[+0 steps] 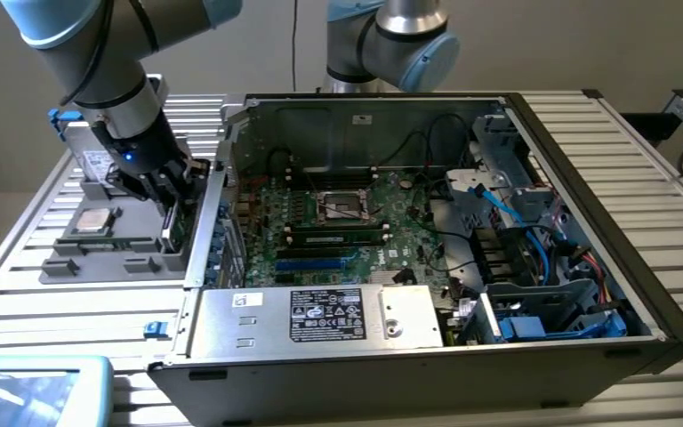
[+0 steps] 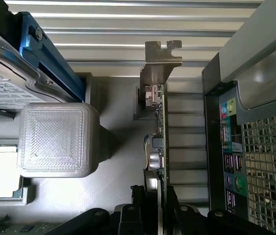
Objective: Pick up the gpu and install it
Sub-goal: 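Pick up the gpu and move the gpu toward the slot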
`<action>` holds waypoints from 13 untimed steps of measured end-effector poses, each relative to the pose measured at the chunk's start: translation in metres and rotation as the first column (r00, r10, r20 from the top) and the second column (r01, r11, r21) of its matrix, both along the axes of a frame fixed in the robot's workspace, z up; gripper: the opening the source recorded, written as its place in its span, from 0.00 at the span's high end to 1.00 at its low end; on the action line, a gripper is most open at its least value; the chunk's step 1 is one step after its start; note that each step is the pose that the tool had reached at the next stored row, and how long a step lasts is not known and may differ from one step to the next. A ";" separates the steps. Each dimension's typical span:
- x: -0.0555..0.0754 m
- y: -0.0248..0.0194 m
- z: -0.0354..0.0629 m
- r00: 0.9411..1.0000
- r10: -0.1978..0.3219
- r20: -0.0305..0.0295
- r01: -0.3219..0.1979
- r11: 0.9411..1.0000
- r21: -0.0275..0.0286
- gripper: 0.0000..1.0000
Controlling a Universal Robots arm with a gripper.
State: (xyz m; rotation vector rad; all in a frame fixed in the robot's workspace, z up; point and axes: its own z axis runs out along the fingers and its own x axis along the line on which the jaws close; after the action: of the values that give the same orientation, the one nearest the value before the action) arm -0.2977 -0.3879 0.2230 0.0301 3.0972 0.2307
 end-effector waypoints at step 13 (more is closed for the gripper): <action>0.000 0.0000 0.0261 1.000 0.000 -0.004 0.000 1.000 0.000 0.72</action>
State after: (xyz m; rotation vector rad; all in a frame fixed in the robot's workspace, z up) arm -0.2977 -0.3879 0.2491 0.0307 3.1011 0.2306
